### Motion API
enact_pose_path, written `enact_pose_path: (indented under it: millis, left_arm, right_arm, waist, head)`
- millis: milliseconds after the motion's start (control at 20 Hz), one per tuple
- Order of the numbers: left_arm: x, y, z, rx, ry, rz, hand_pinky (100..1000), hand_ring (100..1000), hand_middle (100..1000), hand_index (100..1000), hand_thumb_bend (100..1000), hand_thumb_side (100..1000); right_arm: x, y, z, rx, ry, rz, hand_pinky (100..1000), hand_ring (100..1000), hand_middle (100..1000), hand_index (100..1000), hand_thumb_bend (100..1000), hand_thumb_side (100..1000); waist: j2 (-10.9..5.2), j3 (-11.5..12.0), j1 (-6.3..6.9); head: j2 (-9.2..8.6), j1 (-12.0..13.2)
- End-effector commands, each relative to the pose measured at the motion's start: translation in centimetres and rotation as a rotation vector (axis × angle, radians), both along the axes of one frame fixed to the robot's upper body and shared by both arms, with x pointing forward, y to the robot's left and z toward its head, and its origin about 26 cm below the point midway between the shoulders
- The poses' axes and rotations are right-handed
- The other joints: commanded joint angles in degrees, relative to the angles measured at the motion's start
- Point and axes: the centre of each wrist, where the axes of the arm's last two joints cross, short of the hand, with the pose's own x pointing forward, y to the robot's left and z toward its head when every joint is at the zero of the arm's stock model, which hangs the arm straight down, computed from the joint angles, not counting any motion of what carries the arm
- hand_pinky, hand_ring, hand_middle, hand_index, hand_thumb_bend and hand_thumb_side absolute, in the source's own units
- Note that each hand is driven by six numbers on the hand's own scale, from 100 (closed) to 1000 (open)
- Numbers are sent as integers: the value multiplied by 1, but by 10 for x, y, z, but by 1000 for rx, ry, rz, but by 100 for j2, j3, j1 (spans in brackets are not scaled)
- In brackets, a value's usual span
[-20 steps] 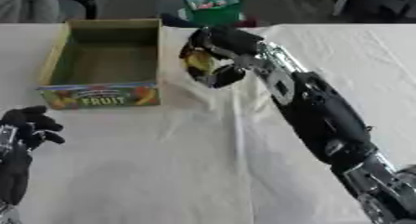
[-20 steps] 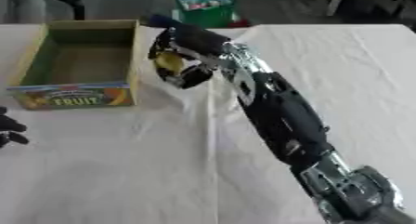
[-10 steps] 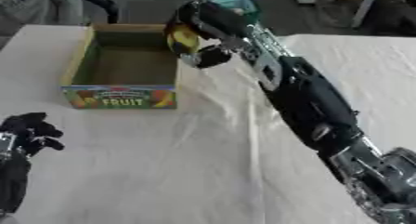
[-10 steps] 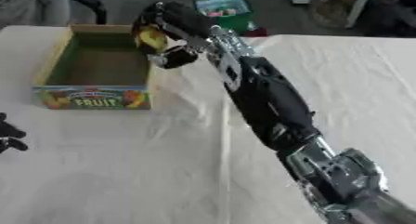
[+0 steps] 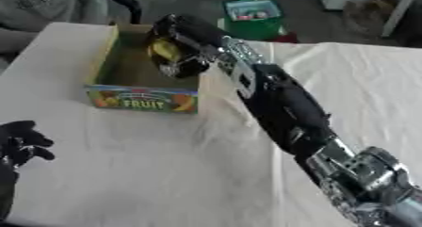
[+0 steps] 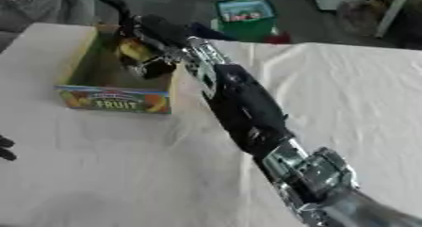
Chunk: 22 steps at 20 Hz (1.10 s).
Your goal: Pick up objects on the table and place them in the box.
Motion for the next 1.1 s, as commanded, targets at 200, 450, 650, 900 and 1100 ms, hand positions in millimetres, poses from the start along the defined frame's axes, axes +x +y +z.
enact_pose_path:
  millis: [200, 450, 650, 900, 1100]
  left_arm:
    - [1, -9, 14, -7, -43, -55, 485, 570, 514, 699, 100, 750]
    - [1, -10, 15, -6, -45, -59, 485, 570, 514, 699, 100, 751]
    - [1, -10, 14, -5, -41, -57, 485, 570, 514, 699, 100, 753]
    - [0, -5, 10, -3, -30, -35, 485, 570, 514, 699, 100, 757]
    - [-2, 2, 5, -1, -15, 4, 486, 570, 514, 699, 100, 756]
  right_arm:
    - [5, -1, 7, -76, -21, -60, 527, 488, 708, 830, 100, 202]
    - [6, -4, 6, -174, -16, -147, 728, 821, 848, 879, 100, 223]
    - [6, -6, 14, -116, -75, -187, 719, 810, 834, 870, 100, 211]
    - [2, -9, 30, 18, -141, -153, 630, 743, 776, 842, 100, 198]
    - [-3, -11, 42, 160, -89, -86, 547, 693, 727, 810, 100, 224]
  waist:
    - [20, 262, -18]
    - [77, 321, -46]
    - [73, 265, -58]
    - [29, 15, -37]
    - [-39, -357, -5]
  head:
    - [-179, -311]
    - [-190, -367]
    - [-202, -358]
    - [-198, -272]
    - [-128, -108]
